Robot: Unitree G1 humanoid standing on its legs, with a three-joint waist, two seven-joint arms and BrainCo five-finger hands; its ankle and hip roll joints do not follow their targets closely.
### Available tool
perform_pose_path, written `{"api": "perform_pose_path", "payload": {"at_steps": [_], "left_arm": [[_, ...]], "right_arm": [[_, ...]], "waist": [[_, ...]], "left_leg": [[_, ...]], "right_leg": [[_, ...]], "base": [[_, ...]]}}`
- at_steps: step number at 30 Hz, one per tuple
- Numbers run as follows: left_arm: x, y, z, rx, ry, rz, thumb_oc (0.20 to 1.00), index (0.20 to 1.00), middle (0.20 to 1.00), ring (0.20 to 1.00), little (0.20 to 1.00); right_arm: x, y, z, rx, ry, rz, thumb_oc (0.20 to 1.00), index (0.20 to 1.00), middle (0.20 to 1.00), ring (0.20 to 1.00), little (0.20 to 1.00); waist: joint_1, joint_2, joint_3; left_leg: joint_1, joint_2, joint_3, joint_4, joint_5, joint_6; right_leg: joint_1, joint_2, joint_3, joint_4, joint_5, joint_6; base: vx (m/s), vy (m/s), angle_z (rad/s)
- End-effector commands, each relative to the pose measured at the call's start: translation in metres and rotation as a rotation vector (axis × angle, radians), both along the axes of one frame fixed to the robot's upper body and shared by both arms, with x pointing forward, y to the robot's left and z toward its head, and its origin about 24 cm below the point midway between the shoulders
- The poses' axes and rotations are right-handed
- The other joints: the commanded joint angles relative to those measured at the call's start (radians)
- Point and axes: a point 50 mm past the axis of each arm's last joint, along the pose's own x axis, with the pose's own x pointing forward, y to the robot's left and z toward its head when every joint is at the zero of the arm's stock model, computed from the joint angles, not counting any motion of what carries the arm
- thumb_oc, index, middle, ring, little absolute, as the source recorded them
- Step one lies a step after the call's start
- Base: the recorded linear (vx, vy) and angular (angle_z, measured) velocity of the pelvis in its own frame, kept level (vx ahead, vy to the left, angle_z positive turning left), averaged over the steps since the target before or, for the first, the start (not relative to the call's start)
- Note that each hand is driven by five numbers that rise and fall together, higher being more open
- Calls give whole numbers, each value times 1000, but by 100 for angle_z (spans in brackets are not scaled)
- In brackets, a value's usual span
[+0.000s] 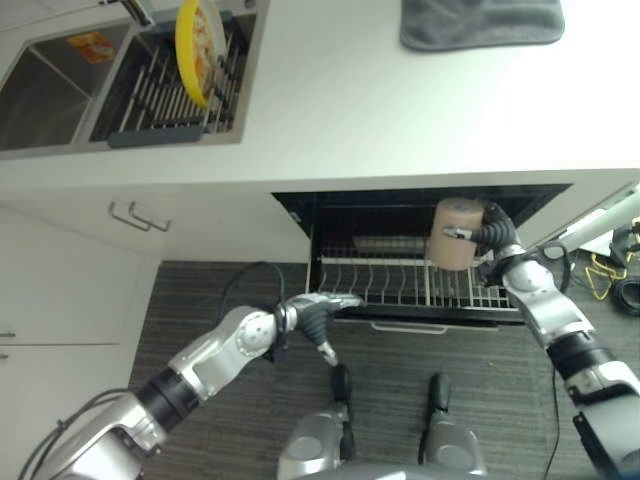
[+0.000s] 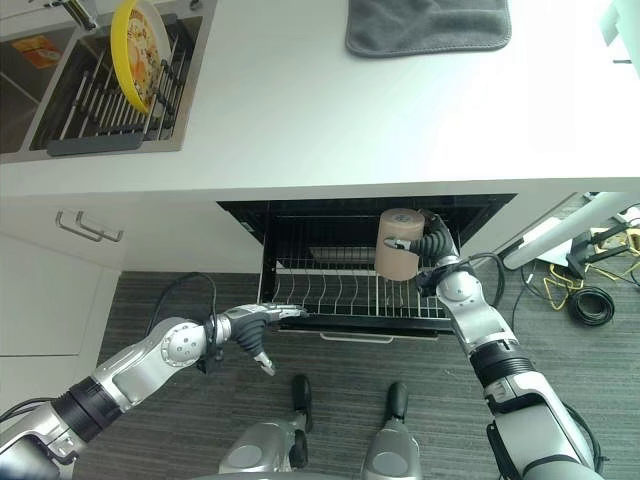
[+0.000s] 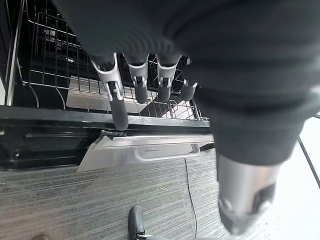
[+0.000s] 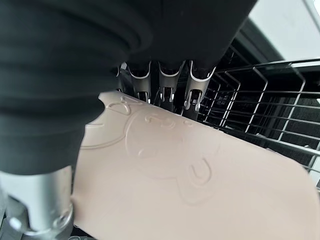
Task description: Place the dishes in the dishwasher.
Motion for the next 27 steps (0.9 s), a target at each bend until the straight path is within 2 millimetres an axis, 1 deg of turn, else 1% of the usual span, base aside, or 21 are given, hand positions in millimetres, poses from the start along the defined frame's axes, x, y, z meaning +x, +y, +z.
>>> {"api": "perform_pose_path", "payload": {"at_steps": [1,2,7,9,11,16,19,23,27], "left_arm": [[3,-6,11,0,-67,-58,1000,1000,1000,1000,1000],[4,-7,13,1,-75,-63,1000,1000,1000,1000,1000],[6,-9,16,2,-88,-74,1000,1000,1000,1000,1000],[7,-11,18,-1,-99,-83,1000,1000,1000,1000,1000],[8,-13,20,-3,-112,-89,1000,1000,1000,1000,1000],[9,-15,22,-7,-133,-98,1000,1000,1000,1000,1000],[10,-17,24,-11,-136,-103,1000,1000,1000,1000,1000],[9,-21,25,-27,-142,-116,1000,1000,1000,1000,1000],[10,-23,26,-35,-148,-114,1000,1000,1000,1000,1000]], "right_arm": [[14,5,32,12,-118,-5,200,200,200,200,200],[16,-1,36,-4,-118,-28,200,200,200,200,200],[22,-12,39,-39,-103,-85,200,200,200,200,200],[25,-15,41,-93,-104,-90,200,200,200,200,200],[27,-17,40,-107,-97,-111,200,200,200,200,200],[27,-30,34,-114,-72,-158,200,200,200,200,200],[27,-31,33,-125,-59,-151,200,200,200,200,200],[30,-26,34,-128,-56,-148,200,200,200,200,200],[32,-24,34,-121,-48,-165,200,200,200,200,200]], "waist": [[21,-55,-5],[24,-52,3],[31,-41,23],[33,-34,33],[35,-28,42],[37,-9,56],[36,-1,61],[34,15,72],[33,23,78]], "left_leg": [[-46,37,-15,79,-31,-44],[-50,35,-16,79,-31,-44],[-59,29,-17,77,-28,-45],[-65,27,-18,75,-27,-45],[-69,25,-18,73,-25,-45],[-78,16,-20,69,-24,-43],[-81,12,-19,68,-23,-43],[-83,4,-16,67,-23,-41],[-86,0,-16,66,-22,-40]], "right_leg": [[-34,-99,-17,82,-2,43],[-39,-101,-17,84,-1,44],[-50,-108,-21,89,0,45],[-59,-111,-21,92,1,46],[-64,-114,-23,94,2,46],[-78,-122,-25,100,3,48],[-83,-127,-25,102,4,50],[-92,-135,-21,108,3,51],[-98,-137,-19,113,2,51]], "base": [[-32,15,1],[-35,14,-1],[-16,9,0],[-45,31,1],[-38,24,1],[-19,21,0],[-14,46,0],[-8,41,0],[-3,10,0]]}}
